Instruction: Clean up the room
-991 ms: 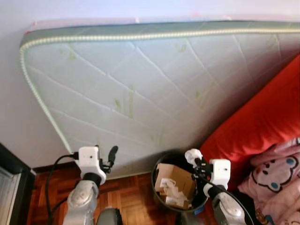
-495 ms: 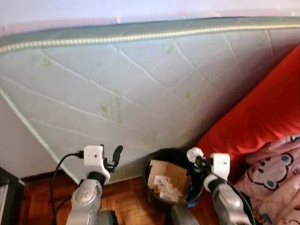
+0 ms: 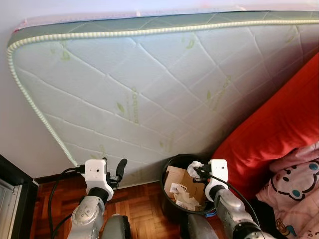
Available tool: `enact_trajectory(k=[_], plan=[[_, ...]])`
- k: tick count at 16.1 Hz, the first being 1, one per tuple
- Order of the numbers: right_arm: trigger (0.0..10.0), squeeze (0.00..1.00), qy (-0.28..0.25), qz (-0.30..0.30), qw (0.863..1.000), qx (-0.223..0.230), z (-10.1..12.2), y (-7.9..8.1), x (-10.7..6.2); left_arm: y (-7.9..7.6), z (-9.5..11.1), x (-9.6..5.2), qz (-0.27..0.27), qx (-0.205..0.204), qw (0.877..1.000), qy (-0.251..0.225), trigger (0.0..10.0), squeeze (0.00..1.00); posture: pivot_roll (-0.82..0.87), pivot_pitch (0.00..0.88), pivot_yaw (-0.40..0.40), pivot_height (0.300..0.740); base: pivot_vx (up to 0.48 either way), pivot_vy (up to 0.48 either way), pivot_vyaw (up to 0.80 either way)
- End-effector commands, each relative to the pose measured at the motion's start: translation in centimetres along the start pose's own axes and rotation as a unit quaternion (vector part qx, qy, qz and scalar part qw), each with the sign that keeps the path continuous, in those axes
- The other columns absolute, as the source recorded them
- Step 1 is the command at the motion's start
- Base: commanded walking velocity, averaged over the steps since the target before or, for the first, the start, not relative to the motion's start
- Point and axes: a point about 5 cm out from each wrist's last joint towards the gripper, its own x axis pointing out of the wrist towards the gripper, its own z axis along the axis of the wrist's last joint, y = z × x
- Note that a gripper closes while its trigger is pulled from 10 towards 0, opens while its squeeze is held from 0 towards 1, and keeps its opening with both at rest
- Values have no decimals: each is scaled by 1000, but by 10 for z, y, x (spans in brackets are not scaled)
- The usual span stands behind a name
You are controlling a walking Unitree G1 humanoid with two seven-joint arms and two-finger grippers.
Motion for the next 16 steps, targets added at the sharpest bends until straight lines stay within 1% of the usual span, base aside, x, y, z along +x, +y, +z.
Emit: enact_trajectory(k=[1, 4, 5, 6, 8, 9, 10, 13, 15, 16], plan=[[10000, 0, 10, -20, 1000, 9, -2, -4, 0, -1, -2, -3, 0, -7, 1000, 8, 10000, 0, 26, 181, -77, 630, 0, 0, 0], [10000, 0, 17, -44, 999, 7, -1, -9, 0, -3, -4, -7, 1, -8, 1000, 12, 10000, 0, 27, 189, -83, 630, 0, 0, 0], [10000, 0, 24, -64, 998, -3, -3, -14, -1, -4, -4, -8, 1, -9, 1000, 13, 10000, 0, 27, 191, -84, 630, 0, 0, 0], [10000, 0, 27, -80, 996, 2, -5, -19, -3, -4, -4, -9, 2, -10, 1000, 14, 10000, 0, 28, 193, -86, 630, 0, 0, 0], [10000, 0, 27, -84, 996, 1, -6, -21, -4, -4, -4, -10, 3, -11, 1000, 15, 10000, 0, 26, 197, -87, 630, 0, 0, 0], [10000, 694, 29, -93, 995, -6, -8, -24, -5, -5, -5, -10, 3, -11, 1000, 16, 10000, 0, 25, 196, -87, 630, 0, 0, 0], [10000, 1000, 30, -99, 995, -6, -9, -26, -6, -5, -5, -10, 3, -11, 1000, 17, 10000, 0, 25, 196, -87, 630, 0, 0, 0], [10000, 1000, 31, -92, 995, -2, -10, -25, -6, -5, -5, -10, 3, -12, 1000, 19, 10000, 0, 29, 195, -86, 630, 0, 0, 0], [10000, 1000, 30, -102, 994, -9, -10, -26, -6, -5, -5, -9, 4, -11, 1000, 19, 10000, 0, 30, 194, -85, 630, 0, 0, 0], [10000, 1000, 28, -101, 995, -2, -9, -26, -6, -5, -4, -9, 3, -10, 1000, 19, 10000, 0, 30, 194, -85, 630, 0, 0, 0]])
